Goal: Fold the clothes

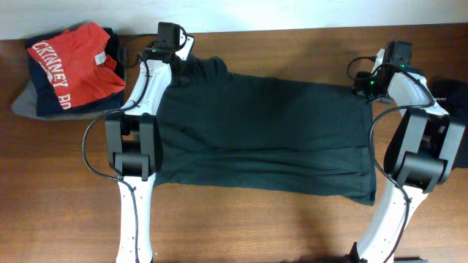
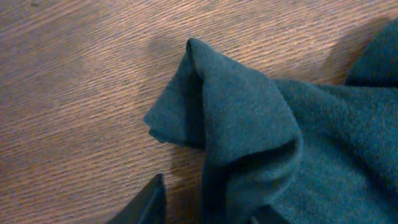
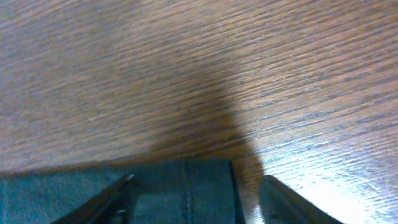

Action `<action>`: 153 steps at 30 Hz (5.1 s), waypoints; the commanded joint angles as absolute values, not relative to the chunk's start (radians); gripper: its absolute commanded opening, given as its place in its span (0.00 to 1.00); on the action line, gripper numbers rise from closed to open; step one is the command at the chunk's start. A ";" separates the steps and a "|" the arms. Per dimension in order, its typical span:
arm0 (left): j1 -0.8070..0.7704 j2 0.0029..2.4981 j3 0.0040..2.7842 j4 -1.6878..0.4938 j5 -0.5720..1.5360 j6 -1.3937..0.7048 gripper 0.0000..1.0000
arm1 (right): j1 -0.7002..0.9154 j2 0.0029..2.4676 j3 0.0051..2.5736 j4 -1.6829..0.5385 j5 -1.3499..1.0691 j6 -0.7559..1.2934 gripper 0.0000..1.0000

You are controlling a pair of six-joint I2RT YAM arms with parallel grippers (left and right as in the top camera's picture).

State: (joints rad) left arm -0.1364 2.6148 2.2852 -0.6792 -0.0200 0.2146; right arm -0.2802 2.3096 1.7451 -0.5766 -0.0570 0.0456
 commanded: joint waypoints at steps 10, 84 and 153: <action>-0.137 2.637 2.296 -0.636 -0.030 0.214 0.21 | -0.276 2.363 1.742 -0.591 -0.066 0.056 0.18; -0.038 2.367 2.399 -1.384 -0.101 0.000 0.01 | -0.320 2.077 1.992 -1.418 -0.033 0.226 0.04; 0.041 2.367 2.047 -1.689 -0.048 0.011 0.01 | -0.365 1.950 1.713 -1.525 0.081 0.227 0.04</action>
